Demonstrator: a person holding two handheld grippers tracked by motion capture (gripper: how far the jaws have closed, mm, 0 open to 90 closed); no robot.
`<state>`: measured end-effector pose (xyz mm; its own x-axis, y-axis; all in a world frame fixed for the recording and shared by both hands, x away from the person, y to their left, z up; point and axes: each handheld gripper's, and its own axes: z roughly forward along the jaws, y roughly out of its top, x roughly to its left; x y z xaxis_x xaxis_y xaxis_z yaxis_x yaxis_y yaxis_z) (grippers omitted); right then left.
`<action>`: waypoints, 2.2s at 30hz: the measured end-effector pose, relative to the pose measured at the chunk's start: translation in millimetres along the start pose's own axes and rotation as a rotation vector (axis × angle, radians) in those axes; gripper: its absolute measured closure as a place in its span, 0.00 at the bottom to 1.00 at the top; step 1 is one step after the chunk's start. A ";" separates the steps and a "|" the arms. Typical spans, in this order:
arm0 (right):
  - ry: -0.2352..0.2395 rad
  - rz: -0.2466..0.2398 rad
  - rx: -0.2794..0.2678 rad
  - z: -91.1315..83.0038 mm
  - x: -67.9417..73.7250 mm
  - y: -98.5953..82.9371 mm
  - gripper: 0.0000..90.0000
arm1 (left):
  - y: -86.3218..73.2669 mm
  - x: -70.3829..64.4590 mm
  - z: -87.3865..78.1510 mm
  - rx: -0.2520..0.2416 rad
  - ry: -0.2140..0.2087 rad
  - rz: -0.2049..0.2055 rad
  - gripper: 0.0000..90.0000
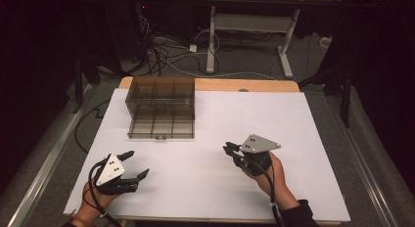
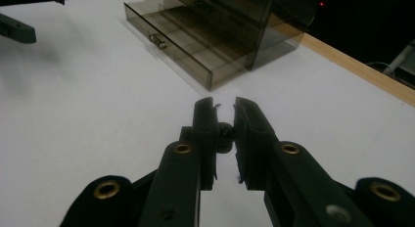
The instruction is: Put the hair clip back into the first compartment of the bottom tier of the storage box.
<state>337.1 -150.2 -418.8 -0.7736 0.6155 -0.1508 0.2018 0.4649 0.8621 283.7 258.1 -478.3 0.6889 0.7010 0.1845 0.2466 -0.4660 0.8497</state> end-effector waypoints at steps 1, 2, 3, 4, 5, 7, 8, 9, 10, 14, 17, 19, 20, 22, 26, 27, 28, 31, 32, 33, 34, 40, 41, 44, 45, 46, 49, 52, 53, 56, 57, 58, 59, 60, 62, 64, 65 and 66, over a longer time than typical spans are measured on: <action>0.009 -0.004 0.000 4.8 0.8 3.0 0.89 | 0.1 0.0 0.0 -0.001 -0.001 -0.001 0.23; 0.015 -0.006 -0.002 11.0 1.6 6.7 0.89 | 0.3 -0.2 0.1 -0.001 0.000 -0.001 0.23; 0.024 -0.003 -0.004 16.0 1.9 9.2 0.89 | 0.3 -0.3 0.2 -0.001 -0.001 -0.001 0.23; 0.032 -0.001 -0.009 20.1 2.2 11.1 0.89 | 0.3 -0.8 0.5 0.002 0.000 0.002 0.23; 0.039 0.000 -0.008 25.6 3.0 13.5 0.89 | 0.4 -1.3 0.9 0.002 0.001 0.006 0.23; 0.051 -0.008 -0.002 38.9 6.7 19.4 0.89 | 0.6 -1.6 1.3 0.004 -0.001 0.010 0.23; 0.058 -0.012 -0.001 44.7 8.4 22.3 0.89 | 0.8 -1.1 1.3 -0.003 0.003 0.020 0.23; 0.063 -0.019 0.003 50.1 10.2 25.3 0.89 | 0.8 -1.1 1.2 -0.004 0.004 0.019 0.23; 0.066 -0.028 0.002 55.7 11.9 28.2 0.89 | 0.8 -1.2 0.9 -0.004 0.005 0.023 0.23; 0.084 -0.040 0.007 74.7 16.9 38.1 0.89 | 0.0 -0.7 0.1 -0.012 0.004 0.017 0.23; 0.098 -0.054 0.005 91.3 20.5 46.8 0.89 | -1.0 -0.2 -0.6 -0.007 -0.003 0.000 0.23; 0.108 -0.055 0.005 100.6 22.8 52.6 0.89 | -1.1 1.3 -1.6 -0.011 -0.002 -0.008 0.23; 0.112 -0.053 0.003 105.7 23.8 55.4 0.89 | -1.0 2.0 -2.4 -0.015 0.000 -0.011 0.23; 0.121 -0.047 0.006 114.6 26.2 60.1 0.89 | -1.2 2.9 -3.6 -0.018 0.004 -0.014 0.23; 0.136 -0.060 0.007 133.8 32.0 73.7 0.89 | -2.9 4.6 -4.7 -0.021 0.007 -0.022 0.23; 0.138 -0.068 0.007 139.1 34.4 78.7 0.89 | -3.3 4.9 -4.6 -0.019 0.004 -0.022 0.23; 0.141 -0.070 0.004 143.2 36.2 82.5 0.89 | -3.6 4.8 -4.2 -0.019 0.003 -0.024 0.23; 0.156 -0.074 0.004 156.6 42.1 91.7 0.89 | -4.4 5.3 -4.2 -0.018 0.004 -0.028 0.24; 0.160 -0.074 0.001 160.4 43.7 93.4 0.89 | -4.6 6.1 -4.4 -0.018 0.003 -0.031 0.24; 0.166 -0.083 0.007 166.6 45.9 95.8 0.89 | -4.8 6.4 -4.3 -0.019 0.005 -0.034 0.24; 0.169 -0.083 0.015 171.6 48.0 97.4 0.89 | -5.0 6.8 -4.3 -0.017 0.004 -0.035 0.24; 0.177 -0.086 0.033 194.8 54.0 107.5 0.89 | -5.8 7.1 -4.8 -0.017 0.006 -0.041 0.24; 0.177 -0.089 0.034 198.3 54.6 109.2 0.89 | -5.8 7.1 -4.8 -0.017 0.006 -0.041 0.24; 0.173 -0.090 0.045 207.9 57.0 112.8 0.89 | -5.7 6.6 -4.7 -0.020 0.005 -0.042 0.24; 0.172 -0.086 0.051 210.8 58.2 113.8 0.89 | -5.7 6.7 -4.8 -0.017 0.005 -0.039 0.24; 0.173 -0.082 0.053 213.6 59.2 114.6 0.89 | -5.8 6.6 -4.7 -0.017 0.004 -0.038 0.24; 0.166 -0.082 0.060 223.5 63.7 115.8 0.89 | -5.9 5.9 -4.6 -0.016 0.002 -0.037 0.24; 0.159 -0.081 0.080 230.4 65.5 114.6 0.89 | -6.2 5.7 -4.9 -0.021 0.001 -0.038 0.24; 0.159 -0.081 0.077 232.8 65.4 114.1 0.89 | -6.3 5.9 -5.0 -0.019 -0.001 -0.037 0.24; 0.159 -0.054 0.085 239.2 64.9 113.8 0.89 | -6.1 5.4 -4.9 -0.022 -0.005 -0.038 0.24; 0.158 -0.057 0.084 242.5 65.6 113.5 0.89 | -6.1 5.3 -4.9 -0.021 -0.005 -0.038 0.24; 0.158 -0.057 0.084 242.5 65.6 113.5 0.89 | -6.2 5.4 -4.8 -0.019 -0.005 -0.037 0.24; 0.158 -0.056 0.084 244.3 65.9 113.1 0.89 | -6.4 5.4 -4.7 -0.018 -0.005 -0.035 0.24; 0.154 -0.053 0.090 245.8 66.1 112.6 0.89 | -6.5 5.4 -4.6 -0.018 -0.005 -0.035 0.24; 0.154 -0.045 0.095 249.0 66.5 111.7 0.89 | -6.6 5.5 -4.6 -0.019 -0.007 -0.037 0.24; 0.150 -0.041 0.098 252.2 68.3 110.1 0.89 | -6.8 5.7 -4.6 -0.019 -0.007 -0.037 0.24; 0.150 -0.041 0.098 252.2 68.3 110.1 0.89 | -6.8 5.7 -4.6 -0.020 -0.007 -0.038 0.24; 0.146 -0.043 0.105 252.3 68.5 109.9 0.89 | -6.9 5.8 -4.5 -0.021 -0.008 -0.039 0.24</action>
<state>457.8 103.7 -456.5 -0.8603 0.4982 -0.1080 0.2222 0.5571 0.8002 282.9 267.8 -480.8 0.6847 0.7138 0.1474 0.2591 -0.4274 0.8662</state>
